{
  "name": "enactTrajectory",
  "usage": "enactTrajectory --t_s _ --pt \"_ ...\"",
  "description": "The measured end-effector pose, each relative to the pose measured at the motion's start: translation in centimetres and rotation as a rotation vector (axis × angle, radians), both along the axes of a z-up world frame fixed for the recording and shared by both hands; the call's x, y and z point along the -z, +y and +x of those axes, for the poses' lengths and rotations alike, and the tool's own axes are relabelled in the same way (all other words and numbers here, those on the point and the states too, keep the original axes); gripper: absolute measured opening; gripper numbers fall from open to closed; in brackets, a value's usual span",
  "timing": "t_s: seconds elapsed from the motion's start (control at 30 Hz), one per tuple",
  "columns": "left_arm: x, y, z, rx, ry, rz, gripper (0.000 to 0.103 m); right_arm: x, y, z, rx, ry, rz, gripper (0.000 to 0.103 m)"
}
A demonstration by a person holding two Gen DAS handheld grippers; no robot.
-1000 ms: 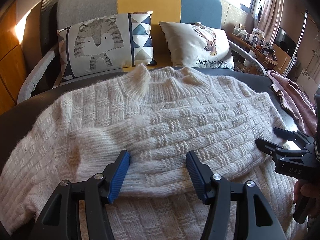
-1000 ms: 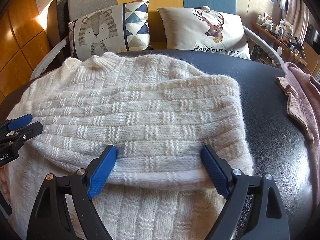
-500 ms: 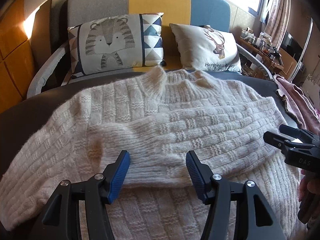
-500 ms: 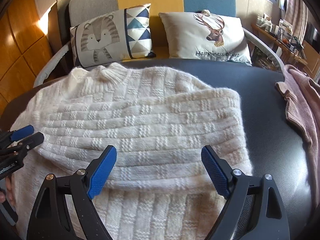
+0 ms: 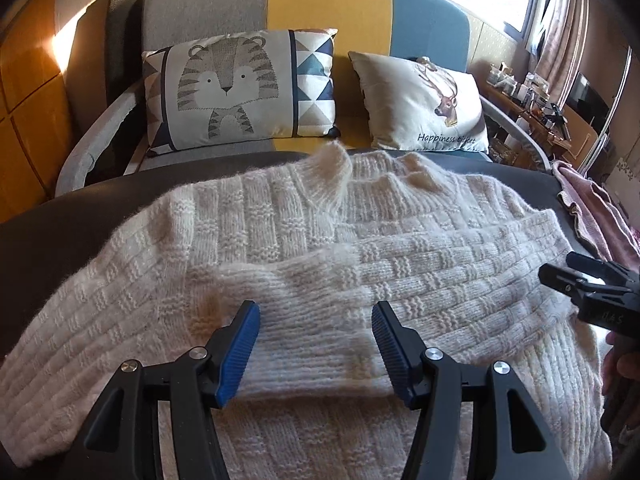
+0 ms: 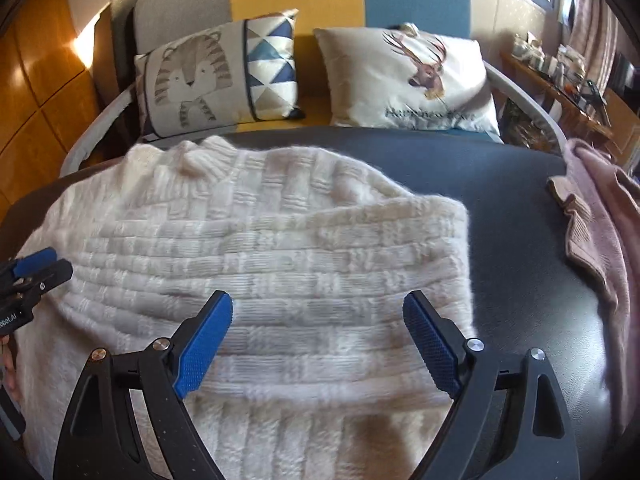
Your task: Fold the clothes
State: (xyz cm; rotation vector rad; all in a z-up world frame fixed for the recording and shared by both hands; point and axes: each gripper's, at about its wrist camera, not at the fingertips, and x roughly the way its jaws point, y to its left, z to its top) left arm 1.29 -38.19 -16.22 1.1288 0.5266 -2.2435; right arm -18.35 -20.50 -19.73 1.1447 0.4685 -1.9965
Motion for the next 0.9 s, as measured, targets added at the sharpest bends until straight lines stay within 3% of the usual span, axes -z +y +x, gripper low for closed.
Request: enactTrajectory --t_s 0.13,0.3,0.43,0.57,0.8,0.9 --pt "0.7 -0.1 0.3 0.009 0.005 -0.010 0.060 1.6 0.7 0.4 -0.045 0.019 0.007 0.092" --pt "0.1 0.3 0.4 0.008 -0.015 0.002 0.060 0.1 1.5 1.3 -0.051 -0.032 0.033 0.092" --pt "-0.8 1.5 1.5 0.007 -0.010 0.032 0.060 -2.3 4.0 5.1 -0.112 -0.023 0.008 0.092" --pt "-1.8 4.1 3.4 0.029 0.003 0.044 0.060 -2.9 7.9 10.4 -0.158 -0.073 -0.002 0.092" --pt "-1.6 8.9 6.9 0.041 0.008 0.087 0.060 -0.6 13.2 16.1 -0.151 -0.117 0.041 0.092" --pt "-0.4 10.1 7.7 0.044 -0.015 0.094 0.060 0.4 14.3 17.0 -0.153 -0.050 0.030 0.093"
